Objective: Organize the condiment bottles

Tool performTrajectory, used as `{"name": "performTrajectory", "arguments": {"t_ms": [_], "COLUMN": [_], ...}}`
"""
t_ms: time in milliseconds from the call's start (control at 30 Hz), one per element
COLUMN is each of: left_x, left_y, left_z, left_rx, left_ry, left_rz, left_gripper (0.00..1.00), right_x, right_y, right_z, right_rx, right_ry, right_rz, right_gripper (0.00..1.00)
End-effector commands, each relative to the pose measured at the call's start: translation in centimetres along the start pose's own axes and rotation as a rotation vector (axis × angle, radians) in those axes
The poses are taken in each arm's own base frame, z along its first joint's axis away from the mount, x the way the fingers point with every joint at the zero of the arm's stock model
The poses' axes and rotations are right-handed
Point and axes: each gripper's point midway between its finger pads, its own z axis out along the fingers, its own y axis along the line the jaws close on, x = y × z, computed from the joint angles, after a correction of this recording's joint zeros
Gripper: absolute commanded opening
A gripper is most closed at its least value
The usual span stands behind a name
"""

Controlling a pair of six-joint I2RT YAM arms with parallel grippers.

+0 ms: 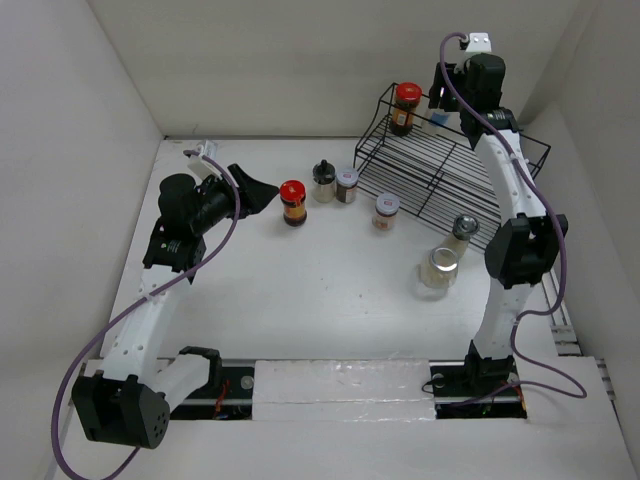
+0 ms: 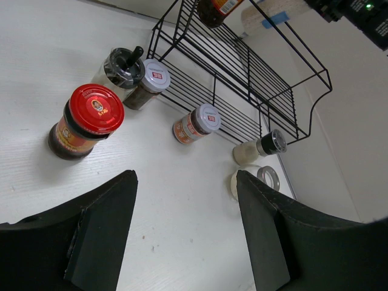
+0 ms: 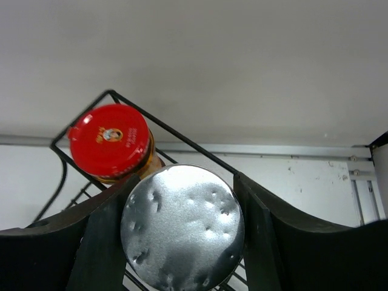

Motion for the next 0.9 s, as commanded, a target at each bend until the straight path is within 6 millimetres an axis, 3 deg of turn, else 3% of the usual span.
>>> {"name": "performTrajectory", "arguments": {"t_ms": [0, 200, 333, 500, 633, 667, 700, 733, 800, 867], "left_x": [-1.0, -0.9, -1.1, -1.2, -1.4, -1.4, -1.4, -1.4, -1.4, -1.3], "left_y": [-1.3, -1.4, -1.7, -1.5, -1.7, -1.7, -1.7, -1.7, -1.7, -1.4], "left_z": [-0.4, -0.7, -0.9, -0.9, -0.8, -0.8, -0.8, -0.8, -0.8, -0.8], "left_rx": [0.045, 0.044, 0.049, 0.041, 0.047, 0.047, 0.047, 0.047, 0.047, 0.033], "left_ry": [-0.036, -0.035, -0.041, -0.047, -0.054, -0.054, -0.054, -0.054, -0.054, -0.051], "left_rz": [0.040, 0.039, 0.043, 0.043, 0.048, 0.048, 0.048, 0.048, 0.048, 0.042], "left_gripper": [0.62, 0.63, 0.63, 0.63, 0.63, 0.63, 0.63, 0.63, 0.63, 0.63], "right_x": [-2.8, 0.0, -0.6, -4.0, -8.2, -8.7, -7.8, -9.6, -9.2, -6.6], "right_y": [-0.3, -0.2, 0.0, 0.2, 0.2, 0.2, -0.1, -0.3, -0.6, -1.7], "right_z": [-0.2, 1.6, 1.6, 0.6, -2.4, -3.0, -3.0, -5.5, -7.5, -11.2], "right_rx": [0.001, -0.006, -0.016, -0.019, -0.013, -0.014, 0.000, 0.010, 0.067, 0.159], "right_ry": [-0.073, 0.005, -0.012, -0.083, -0.167, -0.183, -0.174, -0.220, -0.238, -0.250], "right_rz": [-0.021, -0.022, -0.013, -0.002, 0.009, 0.009, 0.010, 0.012, 0.020, 0.058], "right_gripper": [0.56, 0.61, 0.68, 0.92, 0.97, 0.97, 0.97, 0.97, 0.93, 0.77]}}
